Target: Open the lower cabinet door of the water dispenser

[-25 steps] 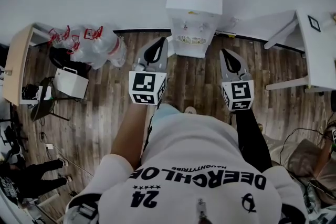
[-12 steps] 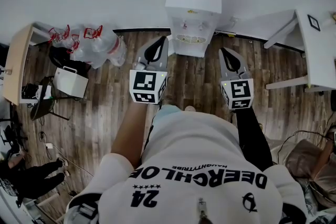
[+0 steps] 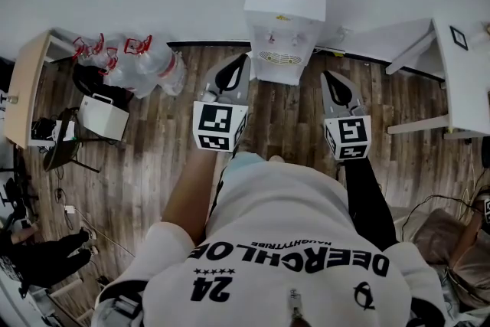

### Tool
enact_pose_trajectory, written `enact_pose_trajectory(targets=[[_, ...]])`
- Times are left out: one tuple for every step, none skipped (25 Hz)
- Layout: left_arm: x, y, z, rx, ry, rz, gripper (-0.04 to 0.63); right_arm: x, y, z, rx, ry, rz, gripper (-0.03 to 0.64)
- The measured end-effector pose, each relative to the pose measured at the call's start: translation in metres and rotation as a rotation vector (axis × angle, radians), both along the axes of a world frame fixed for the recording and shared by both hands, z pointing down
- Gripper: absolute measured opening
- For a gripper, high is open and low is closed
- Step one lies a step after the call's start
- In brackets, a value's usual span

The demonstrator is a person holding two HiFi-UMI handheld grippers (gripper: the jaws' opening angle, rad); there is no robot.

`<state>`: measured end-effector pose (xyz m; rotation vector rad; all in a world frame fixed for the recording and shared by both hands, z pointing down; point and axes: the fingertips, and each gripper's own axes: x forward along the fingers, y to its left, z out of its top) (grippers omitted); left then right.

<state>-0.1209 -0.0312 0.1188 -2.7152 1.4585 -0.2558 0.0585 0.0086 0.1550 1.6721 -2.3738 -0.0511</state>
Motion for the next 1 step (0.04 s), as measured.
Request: enact_pose_trajectory(targets=[[0.0004, 0.0010, 0.0013, -0.001, -0.002, 0.002, 0.057, 0.0001, 0.0007, 0.0006, -0.002, -0.003, 0.001, 0.002]])
